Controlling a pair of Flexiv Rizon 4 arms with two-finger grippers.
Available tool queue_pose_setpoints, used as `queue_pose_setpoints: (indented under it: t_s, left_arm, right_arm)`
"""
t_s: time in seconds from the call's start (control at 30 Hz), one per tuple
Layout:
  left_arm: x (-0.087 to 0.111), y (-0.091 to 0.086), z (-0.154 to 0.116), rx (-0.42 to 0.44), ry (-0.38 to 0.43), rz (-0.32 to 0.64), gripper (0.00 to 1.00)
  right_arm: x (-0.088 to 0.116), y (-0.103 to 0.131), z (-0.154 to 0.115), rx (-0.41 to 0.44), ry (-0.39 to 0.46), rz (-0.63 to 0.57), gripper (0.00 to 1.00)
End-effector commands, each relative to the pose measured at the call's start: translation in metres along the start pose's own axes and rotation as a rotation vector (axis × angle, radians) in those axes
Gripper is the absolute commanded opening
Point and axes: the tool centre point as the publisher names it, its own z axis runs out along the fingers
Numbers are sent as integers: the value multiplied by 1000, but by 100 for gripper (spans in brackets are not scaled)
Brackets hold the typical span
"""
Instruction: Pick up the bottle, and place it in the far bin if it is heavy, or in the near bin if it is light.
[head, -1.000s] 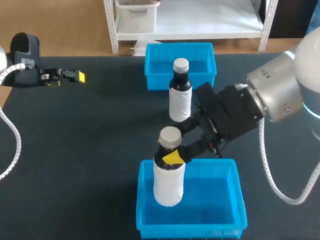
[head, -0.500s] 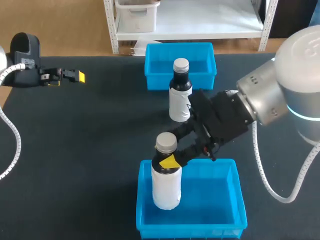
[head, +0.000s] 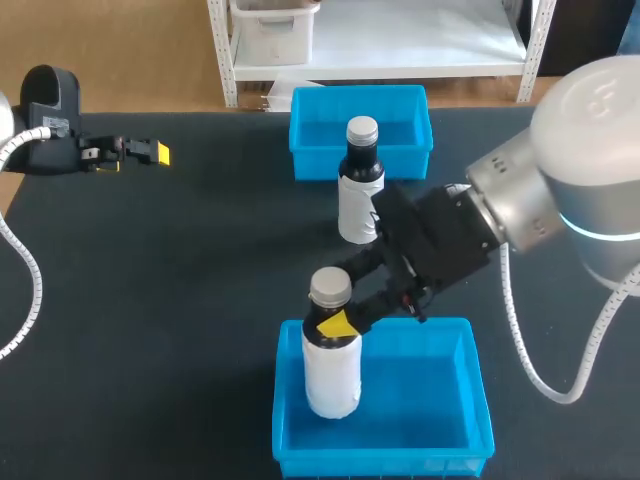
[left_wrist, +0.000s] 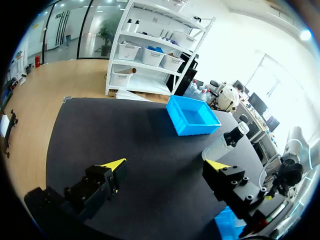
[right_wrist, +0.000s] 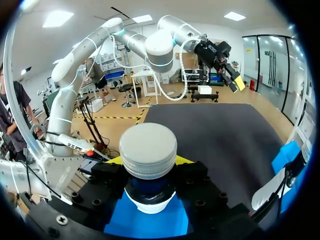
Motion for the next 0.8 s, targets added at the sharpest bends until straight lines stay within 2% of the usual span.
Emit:
queue_pose_setpoints:
  t_s: [0.03, 0.27, 0.47, 0.57, 0.6, 0.63, 0.67, 0.7, 0.8]
  left_arm:
    - [0, 0, 0, 0, 0, 0, 100]
    - [0, 0, 0, 0, 0, 0, 100]
    - [0, 0, 0, 0, 0, 0, 100]
    - [0, 0, 0, 0, 0, 0, 100]
    - [0, 0, 0, 0, 0, 0, 100]
    - [0, 0, 0, 0, 0, 0, 100]
    - [0, 0, 0, 0, 0, 0, 100]
    - [0, 0, 0, 0, 0, 0, 100]
    - [0, 0, 0, 0, 0, 0, 100]
  right_arm:
    - [3, -3, 3, -4, -9, -2, 0]
    - [6, -2, 4, -5, -6, -12, 0]
    - [8, 0, 4, -4, 7, -21, 15]
    - [9, 0, 3, -4, 13, -23, 26]
    - [9, 1, 3, -4, 15, -24, 32]
    - [10, 1, 3, -5, 19, -24, 45]
    - [10, 1, 3, -4, 22, -24, 93]
    - [10, 2, 3, -3, 24, -24, 100]
    - [10, 3, 1, 1, 33, -23, 100]
